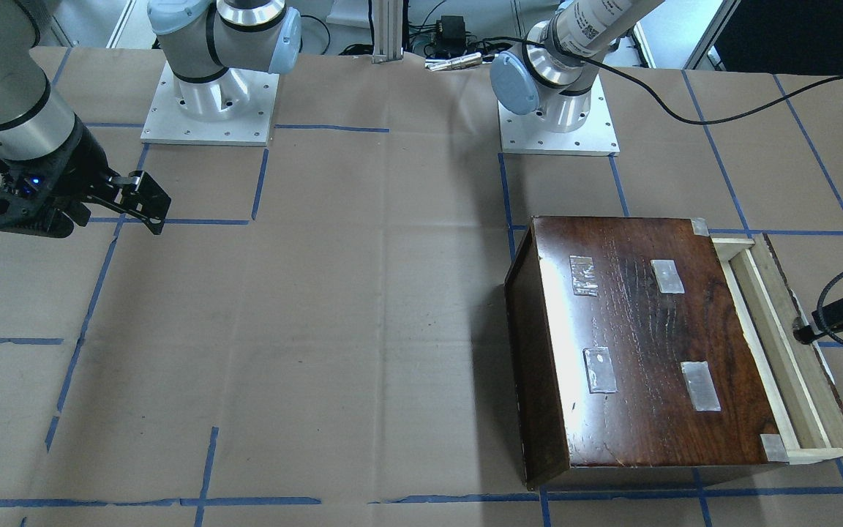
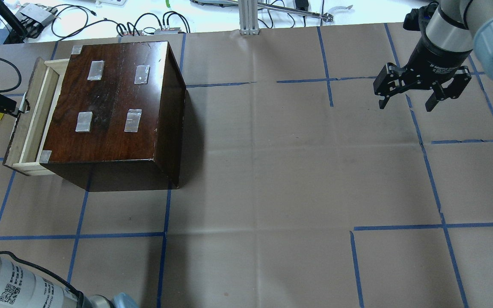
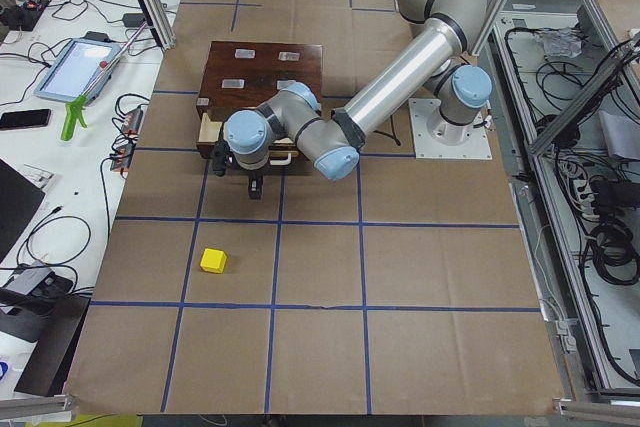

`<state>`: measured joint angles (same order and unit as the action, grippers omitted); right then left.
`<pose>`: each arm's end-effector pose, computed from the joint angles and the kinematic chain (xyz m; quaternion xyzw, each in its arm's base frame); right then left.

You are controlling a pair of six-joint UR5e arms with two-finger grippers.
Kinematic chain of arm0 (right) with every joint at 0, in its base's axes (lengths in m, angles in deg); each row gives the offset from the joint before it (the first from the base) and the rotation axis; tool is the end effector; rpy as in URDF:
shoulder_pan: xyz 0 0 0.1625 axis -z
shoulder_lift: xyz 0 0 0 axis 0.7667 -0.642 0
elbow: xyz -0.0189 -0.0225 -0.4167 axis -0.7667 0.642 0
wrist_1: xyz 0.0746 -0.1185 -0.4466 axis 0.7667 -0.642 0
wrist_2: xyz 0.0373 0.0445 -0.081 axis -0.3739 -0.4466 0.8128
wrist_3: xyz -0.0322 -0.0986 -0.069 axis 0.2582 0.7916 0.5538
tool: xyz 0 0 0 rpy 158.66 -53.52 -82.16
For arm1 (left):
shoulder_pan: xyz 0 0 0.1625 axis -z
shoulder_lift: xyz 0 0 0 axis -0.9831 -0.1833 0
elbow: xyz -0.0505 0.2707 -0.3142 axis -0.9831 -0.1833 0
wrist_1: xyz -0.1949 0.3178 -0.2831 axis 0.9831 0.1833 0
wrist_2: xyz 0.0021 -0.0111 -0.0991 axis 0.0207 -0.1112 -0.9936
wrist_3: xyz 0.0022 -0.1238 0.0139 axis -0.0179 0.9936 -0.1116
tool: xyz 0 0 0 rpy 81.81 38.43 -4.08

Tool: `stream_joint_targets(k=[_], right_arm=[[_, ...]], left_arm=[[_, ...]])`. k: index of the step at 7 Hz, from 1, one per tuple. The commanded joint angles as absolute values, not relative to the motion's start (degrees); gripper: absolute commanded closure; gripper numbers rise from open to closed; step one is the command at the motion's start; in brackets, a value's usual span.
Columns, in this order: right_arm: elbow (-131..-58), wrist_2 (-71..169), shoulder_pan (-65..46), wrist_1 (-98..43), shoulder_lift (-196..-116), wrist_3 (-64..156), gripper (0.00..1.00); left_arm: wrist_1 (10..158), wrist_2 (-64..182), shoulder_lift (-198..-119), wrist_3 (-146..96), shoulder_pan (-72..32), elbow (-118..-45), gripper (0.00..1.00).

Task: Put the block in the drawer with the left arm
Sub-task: 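Release the handle and grasp the yellow cube with the left gripper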

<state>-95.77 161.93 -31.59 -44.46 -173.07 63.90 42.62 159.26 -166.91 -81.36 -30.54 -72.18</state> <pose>0.0509 -0.5707 0.3924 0.0599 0.9976 0.0336 0.0029 0.3460 -0.6364 0.2469 0.0004 -0.9941 0.0308 0.1036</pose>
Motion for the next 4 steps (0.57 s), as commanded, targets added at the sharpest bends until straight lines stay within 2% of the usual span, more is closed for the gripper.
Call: stream_joint_targets(k=[1,4], right_arm=[[-95.8,161.9,-31.6,-44.5,-173.1,63.9,0.00],[-95.8,161.8,-31.6,-44.5,-173.1,63.9,0.00]], left_arm=[[42.9,159.3,-167.7,-82.1,-31.2,-70.2,0.01],[42.7,160.5,-167.9,-82.9,-31.5,-70.0,0.01]])
